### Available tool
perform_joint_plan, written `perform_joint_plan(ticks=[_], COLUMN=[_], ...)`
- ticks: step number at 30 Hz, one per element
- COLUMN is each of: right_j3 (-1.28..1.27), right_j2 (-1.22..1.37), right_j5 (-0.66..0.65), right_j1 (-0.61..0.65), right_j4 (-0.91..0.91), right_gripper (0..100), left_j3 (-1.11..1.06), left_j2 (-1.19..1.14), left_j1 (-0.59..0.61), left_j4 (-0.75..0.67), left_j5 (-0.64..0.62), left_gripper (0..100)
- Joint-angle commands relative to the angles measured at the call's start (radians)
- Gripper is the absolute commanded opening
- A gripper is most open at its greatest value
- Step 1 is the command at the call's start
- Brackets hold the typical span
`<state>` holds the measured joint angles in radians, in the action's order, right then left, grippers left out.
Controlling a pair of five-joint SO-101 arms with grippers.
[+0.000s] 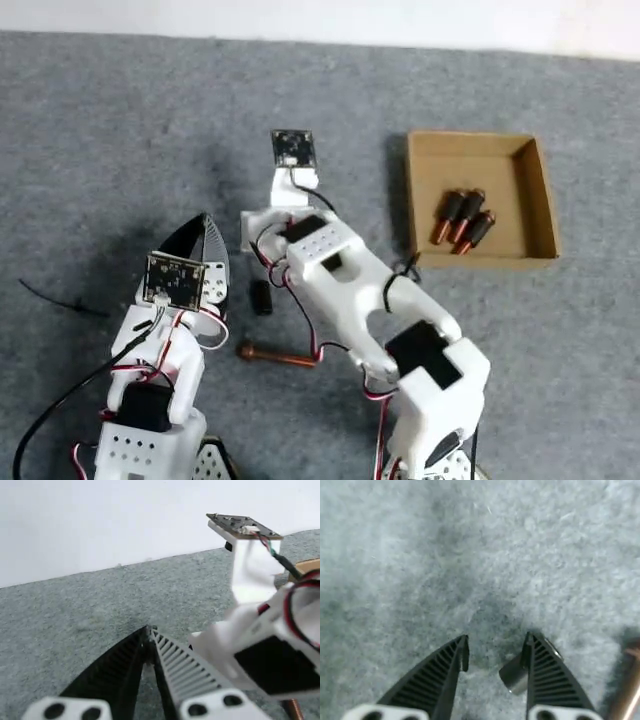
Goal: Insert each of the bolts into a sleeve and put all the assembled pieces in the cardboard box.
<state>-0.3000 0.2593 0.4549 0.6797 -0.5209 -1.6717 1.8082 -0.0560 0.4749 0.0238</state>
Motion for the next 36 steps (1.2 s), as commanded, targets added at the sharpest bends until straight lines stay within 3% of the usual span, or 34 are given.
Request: perform_joint_plan(ticks=[1,14,23,28,36], right_j3=[0.027,-0.054,-0.182,-0.189,-0.183], right_j2=[-0.005,-0.323,-0.237,-0.229,-0.199], right_j5=[0.011,0.009,0.017,0.143,0.158], right_j1=[-0.005,-0.036,-0.042,-0.035,-0.050], right_j4=[-0.067,-0.162,-0.105,-0.101,-0.097], right_gripper=[16.6,16.6,16.6,16.6,16.6], left_j3=[0.005,0.004,0.002,0.002,0.002], left_j2=[0.013,0.013,0.013,0.013,0.013], left_j1=[0.013,0.008,0.010,0.008,0.007], left_j4=[-0.025,-0.025,-0.025,-0.025,-0.025], left_j5=[-0.002,-0.002,-0.002,-0.002,-0.002], left_gripper=[1,1,1,1,1])
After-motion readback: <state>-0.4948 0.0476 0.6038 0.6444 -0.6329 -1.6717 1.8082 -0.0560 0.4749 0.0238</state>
